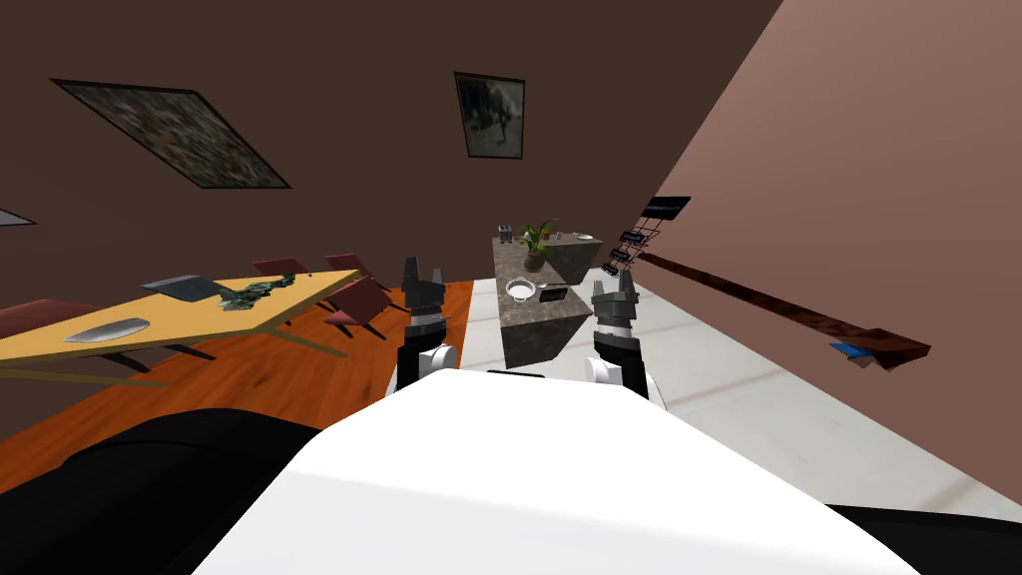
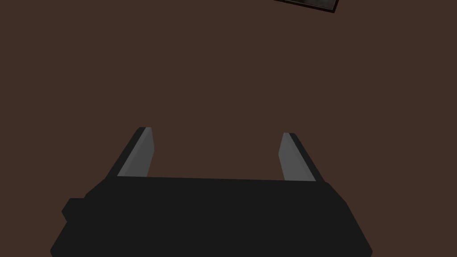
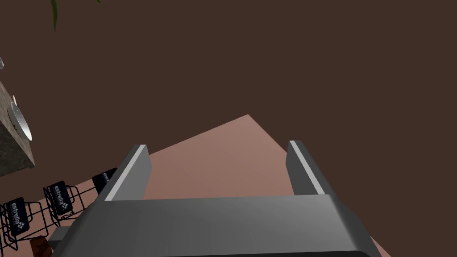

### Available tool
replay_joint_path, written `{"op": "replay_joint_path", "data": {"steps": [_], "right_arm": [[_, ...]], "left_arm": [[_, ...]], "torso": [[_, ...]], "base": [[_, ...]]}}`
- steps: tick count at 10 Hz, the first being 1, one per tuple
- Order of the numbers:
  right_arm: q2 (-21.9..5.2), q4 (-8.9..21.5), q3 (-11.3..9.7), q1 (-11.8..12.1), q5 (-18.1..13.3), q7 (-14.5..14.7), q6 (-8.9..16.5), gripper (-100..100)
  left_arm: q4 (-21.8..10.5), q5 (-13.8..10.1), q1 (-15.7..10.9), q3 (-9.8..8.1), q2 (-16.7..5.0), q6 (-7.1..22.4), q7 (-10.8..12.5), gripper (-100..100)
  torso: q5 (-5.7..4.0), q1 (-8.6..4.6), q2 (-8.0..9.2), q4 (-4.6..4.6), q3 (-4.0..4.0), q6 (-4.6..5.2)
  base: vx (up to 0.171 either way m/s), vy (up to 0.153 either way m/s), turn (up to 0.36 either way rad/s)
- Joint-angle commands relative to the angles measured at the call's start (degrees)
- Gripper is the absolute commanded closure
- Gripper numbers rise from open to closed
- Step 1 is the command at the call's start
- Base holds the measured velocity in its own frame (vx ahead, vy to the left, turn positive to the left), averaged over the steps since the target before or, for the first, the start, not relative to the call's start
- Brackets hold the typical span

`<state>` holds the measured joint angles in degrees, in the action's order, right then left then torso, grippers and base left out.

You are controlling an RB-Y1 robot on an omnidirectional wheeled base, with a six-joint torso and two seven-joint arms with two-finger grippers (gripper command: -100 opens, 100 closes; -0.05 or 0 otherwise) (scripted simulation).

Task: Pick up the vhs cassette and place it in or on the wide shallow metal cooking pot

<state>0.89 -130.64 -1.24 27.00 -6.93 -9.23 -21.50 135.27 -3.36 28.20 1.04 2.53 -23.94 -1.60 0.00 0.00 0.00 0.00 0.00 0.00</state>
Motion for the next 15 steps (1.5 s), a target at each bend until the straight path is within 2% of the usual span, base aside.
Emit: {"op": "replay_joint_path", "data": {"steps": [1,4,5,7,8,9,10,11,12,13,14,15], "right_arm": [[-2.1,0.0,-0.6,0.1,-0.3,0.2,-0.1,-100],[-7.3,0.4,-3.1,0.4,-1.4,1.0,-0.4,-100],[-8.1,0.4,-3.1,0.4,-1.4,1.0,-0.4,-100],[-12.0,1.1,-5.5,0.8,-2.4,1.8,-0.6,-100],[-13.1,1.1,-5.5,0.8,-2.4,1.8,-0.6,-100],[-15.1,1.5,-6.9,1.0,-3.0,2.4,-0.7,-100],[-15.8,1.5,-6.9,1.0,-3.0,2.4,-0.7,-100],[-17.9,2.1,-8.4,1.2,-3.6,3.0,-0.8,-100],[-18.7,2.1,-8.4,1.2,-3.6,3.0,-0.8,-100],[-20.9,2.8,-10.0,1.5,-4.2,3.7,-0.8,-100],[-21.8,2.8,-10.0,1.5,-4.2,3.7,-0.8,-100],[-23.9,3.6,-11.7,1.7,-4.8,4.4,-0.9,-100]], "left_arm": [[0.0,0.0,0.0,0.00,0.0,0.0,0.0,0],[0.0,0.0,0.0,0.00,0.0,0.0,0.0,0],[0.0,0.0,0.0,0.00,0.0,0.0,0.0,0],[0.0,0.0,0.0,0.00,0.0,0.0,0.0,0],[0.0,0.0,0.0,0.00,0.0,0.0,0.0,0],[0.0,0.0,0.0,0.00,0.0,0.0,0.0,0],[0.0,0.0,0.0,0.00,0.0,0.0,0.0,0],[0.0,0.0,0.0,0.00,0.0,0.0,0.0,0],[0.0,0.0,0.0,0.00,0.0,0.0,0.0,0],[0.0,0.0,0.0,0.00,0.0,0.0,0.0,0],[0.0,0.0,0.0,0.00,0.0,0.0,0.0,0],[0.0,0.0,0.0,0.00,0.0,0.0,0.0,0]], "torso": [[0.00,0.00,0.00,0.00,0.00,0.00],[-0.05,-0.22,0.37,0.08,0.21,0.00],[-0.07,-0.30,0.52,0.11,0.29,0.00],[-0.06,-0.28,0.40,0.09,0.23,-0.01],[-0.06,-0.29,0.48,0.11,0.28,-0.01],[-0.06,-0.22,0.39,0.10,0.23,0.01],[-0.05,-0.23,0.37,0.08,0.21,-0.01],[-0.05,-0.20,0.29,0.07,0.18,0.01],[-0.05,-0.25,0.31,0.07,0.18,-0.01],[-0.06,-0.21,0.29,0.07,0.17,0.01],[-0.04,-0.19,0.32,0.07,0.19,-0.01],[-0.04,-0.15,0.26,0.07,0.16,0.01]], "base": [[-0.033,-0.014,0.022],[-0.108,-0.057,0.060],[-0.101,-0.074,0.024],[-0.113,-0.068,0.095],[-0.093,-0.047,0.040],[-0.091,-0.048,0.088],[-0.070,-0.044,0.045],[-0.080,-0.057,0.111],[-0.080,-0.046,0.059],[-0.090,-0.035,0.120],[-0.068,-0.029,0.065],[-0.081,-0.030,0.123]]}}
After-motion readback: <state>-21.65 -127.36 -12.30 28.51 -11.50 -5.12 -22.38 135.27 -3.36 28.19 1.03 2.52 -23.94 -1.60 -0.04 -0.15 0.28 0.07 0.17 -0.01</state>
